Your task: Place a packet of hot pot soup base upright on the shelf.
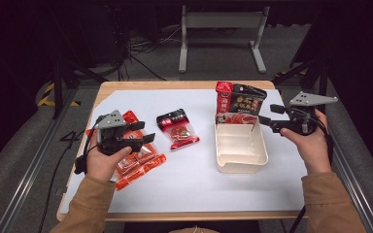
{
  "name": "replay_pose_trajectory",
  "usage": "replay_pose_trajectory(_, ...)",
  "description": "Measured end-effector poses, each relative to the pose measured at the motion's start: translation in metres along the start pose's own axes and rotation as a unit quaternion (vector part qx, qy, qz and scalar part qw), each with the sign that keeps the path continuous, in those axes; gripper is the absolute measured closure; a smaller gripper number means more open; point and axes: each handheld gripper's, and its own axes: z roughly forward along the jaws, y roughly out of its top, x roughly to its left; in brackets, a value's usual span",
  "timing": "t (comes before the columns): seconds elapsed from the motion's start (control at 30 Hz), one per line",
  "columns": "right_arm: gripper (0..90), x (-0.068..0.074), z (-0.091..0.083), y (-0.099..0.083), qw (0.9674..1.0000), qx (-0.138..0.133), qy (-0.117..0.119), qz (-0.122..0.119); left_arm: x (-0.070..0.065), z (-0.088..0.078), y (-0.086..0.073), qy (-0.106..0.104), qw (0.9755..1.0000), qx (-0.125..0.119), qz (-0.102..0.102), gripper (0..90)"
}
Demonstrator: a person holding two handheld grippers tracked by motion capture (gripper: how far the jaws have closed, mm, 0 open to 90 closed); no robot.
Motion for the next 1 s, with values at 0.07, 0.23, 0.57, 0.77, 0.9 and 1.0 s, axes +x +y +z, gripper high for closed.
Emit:
replay_pose_trajectory(0.07,33.7,0.003,-0.001,-0.002,1.0,-0.002,0.001,-0.001,0.0,-0.001,0.001,0.002,1.0,0.002,0.001,36.7)
replay_pose_trajectory(0.23,33.7,0.014,-0.004,-0.012,0.9999,-0.005,0.01,-0.001,0.002,-0.003,0.0,0.008,0.9999,0.008,0.001,34.8)
replay_pose_trajectory(0.57,32.4,0.024,-0.002,-0.021,0.9996,-0.017,0.021,-0.008,0.007,-0.011,0.001,0.02,0.9997,0.01,-0.003,29.9)
replay_pose_trajectory(0.77,32.6,0.026,-0.001,-0.022,0.9992,-0.023,0.033,-0.007,0.014,-0.019,0.002,0.035,0.9992,0.005,-0.02,24.3)
replay_pose_trajectory(0.9,32.6,0.025,0.0,-0.024,0.9991,-0.021,0.035,-0.008,0.019,-0.021,0.002,0.044,0.9987,0.007,-0.024,23.2)
replay_pose_trajectory(1.0,32.4,0.024,0.0,-0.025,0.9992,-0.021,0.034,-0.006,0.023,-0.023,-0.001,0.054,0.9981,0.016,-0.024,23.0)
